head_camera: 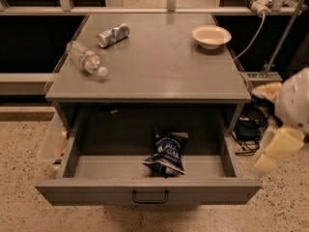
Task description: Pick blue chip bag from top drawer and place on counter
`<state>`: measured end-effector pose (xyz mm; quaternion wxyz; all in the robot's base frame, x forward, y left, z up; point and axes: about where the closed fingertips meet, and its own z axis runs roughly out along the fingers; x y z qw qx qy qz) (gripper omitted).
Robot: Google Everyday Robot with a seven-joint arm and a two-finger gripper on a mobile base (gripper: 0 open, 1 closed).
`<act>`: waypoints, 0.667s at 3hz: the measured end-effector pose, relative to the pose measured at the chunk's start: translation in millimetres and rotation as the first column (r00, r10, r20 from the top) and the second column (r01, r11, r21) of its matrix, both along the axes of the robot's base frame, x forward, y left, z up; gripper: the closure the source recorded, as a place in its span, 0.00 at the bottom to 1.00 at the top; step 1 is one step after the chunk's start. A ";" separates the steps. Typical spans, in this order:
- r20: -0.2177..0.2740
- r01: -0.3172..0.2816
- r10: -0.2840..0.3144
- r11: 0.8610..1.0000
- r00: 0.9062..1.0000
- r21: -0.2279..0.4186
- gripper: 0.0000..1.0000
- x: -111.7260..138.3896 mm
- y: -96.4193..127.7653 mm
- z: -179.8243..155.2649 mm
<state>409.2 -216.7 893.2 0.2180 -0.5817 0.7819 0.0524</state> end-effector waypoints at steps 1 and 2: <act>-0.072 0.031 -0.016 0.974 0.997 0.224 0.00 -12.9 25.6 -94.1; -0.122 0.092 -0.049 0.922 0.991 0.376 0.00 8.4 55.8 -172.3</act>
Offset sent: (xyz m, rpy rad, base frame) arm 0.0608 0.0913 -0.2570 0.5738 0.1126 -0.1396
